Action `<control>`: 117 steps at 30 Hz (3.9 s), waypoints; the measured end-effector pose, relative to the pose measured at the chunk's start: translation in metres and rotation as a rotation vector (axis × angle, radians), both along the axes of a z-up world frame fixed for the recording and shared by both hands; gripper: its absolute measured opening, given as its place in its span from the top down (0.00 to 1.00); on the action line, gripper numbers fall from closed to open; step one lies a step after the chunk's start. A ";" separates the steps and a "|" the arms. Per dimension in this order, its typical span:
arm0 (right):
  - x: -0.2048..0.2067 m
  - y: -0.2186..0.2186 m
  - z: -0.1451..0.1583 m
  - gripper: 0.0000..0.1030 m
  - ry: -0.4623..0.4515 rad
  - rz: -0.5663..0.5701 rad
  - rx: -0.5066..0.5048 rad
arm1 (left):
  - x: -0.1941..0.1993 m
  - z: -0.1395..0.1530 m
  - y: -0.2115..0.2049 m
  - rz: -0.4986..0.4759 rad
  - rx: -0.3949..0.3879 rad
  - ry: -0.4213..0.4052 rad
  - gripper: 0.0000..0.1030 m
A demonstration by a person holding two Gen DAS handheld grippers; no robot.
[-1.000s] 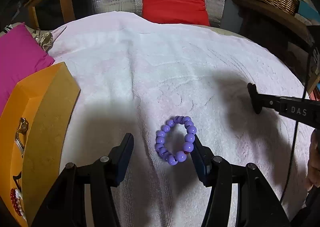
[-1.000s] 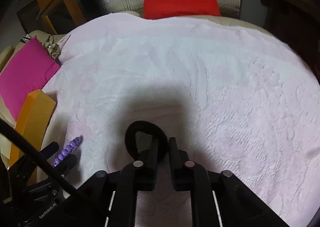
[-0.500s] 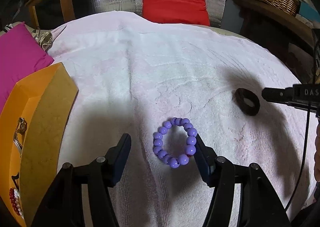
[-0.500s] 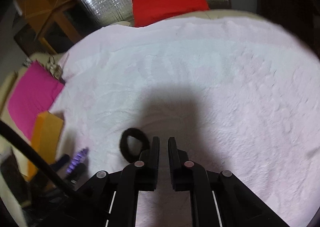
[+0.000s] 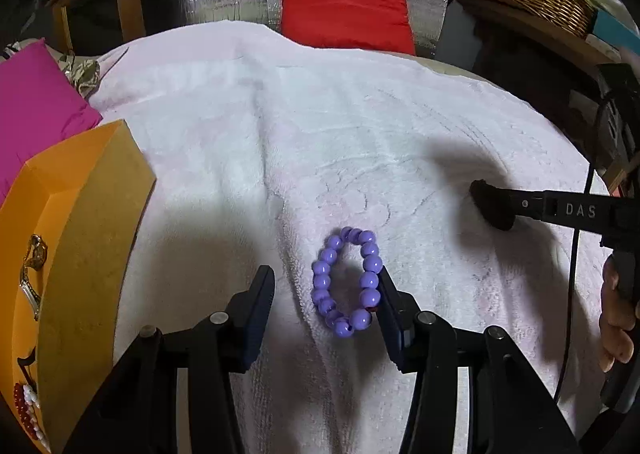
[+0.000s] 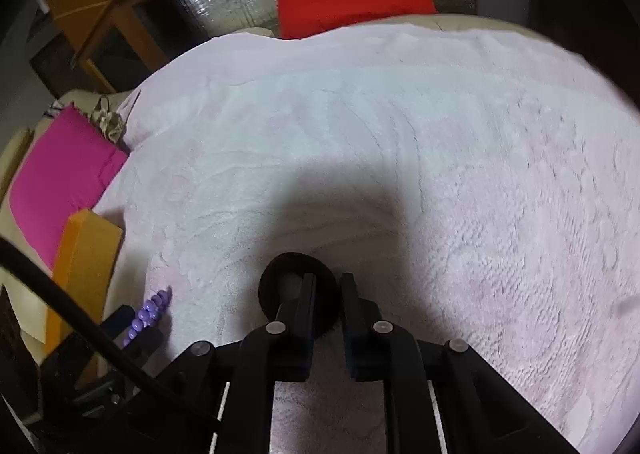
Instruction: Organize jewelry
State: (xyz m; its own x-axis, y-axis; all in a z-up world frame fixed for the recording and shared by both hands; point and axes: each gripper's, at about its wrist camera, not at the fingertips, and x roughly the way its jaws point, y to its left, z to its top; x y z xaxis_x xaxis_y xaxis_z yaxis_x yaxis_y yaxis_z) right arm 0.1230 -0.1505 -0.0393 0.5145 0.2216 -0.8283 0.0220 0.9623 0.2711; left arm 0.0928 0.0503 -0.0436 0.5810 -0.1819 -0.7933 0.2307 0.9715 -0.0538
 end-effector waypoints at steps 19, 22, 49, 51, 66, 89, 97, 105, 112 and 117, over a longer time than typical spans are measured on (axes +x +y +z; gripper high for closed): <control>-0.017 -0.029 0.031 0.89 -0.083 -0.025 0.075 | -0.015 0.033 -0.009 -0.034 -0.111 -0.112 0.91; -0.019 -0.030 0.035 0.89 -0.095 -0.032 0.078 | -0.019 0.039 -0.013 -0.036 -0.083 -0.137 0.91; -0.034 0.030 0.058 0.89 -0.167 0.037 0.080 | -0.058 0.076 0.016 0.056 0.034 -0.274 0.91; -0.034 0.033 0.058 0.89 -0.166 0.040 0.082 | -0.058 0.076 0.018 0.062 0.041 -0.278 0.91; -0.034 0.049 0.056 0.89 -0.174 0.067 0.088 | -0.063 0.084 0.038 0.113 0.030 -0.295 0.91; -0.042 0.112 0.062 0.89 -0.192 0.165 0.118 | -0.096 0.108 0.089 0.226 -0.033 -0.344 0.91; -0.053 0.135 0.077 0.89 -0.225 0.197 0.158 | -0.106 0.112 0.115 0.315 -0.001 -0.378 0.91; -0.057 0.159 0.085 0.89 -0.241 0.230 0.169 | -0.109 0.109 0.148 0.398 0.035 -0.376 0.91; -0.059 0.178 0.086 0.89 -0.238 0.259 0.178 | -0.109 0.104 0.180 0.467 0.052 -0.350 0.91; -0.060 0.192 0.090 0.89 -0.245 0.281 0.177 | -0.109 0.099 0.200 0.506 0.057 -0.335 0.91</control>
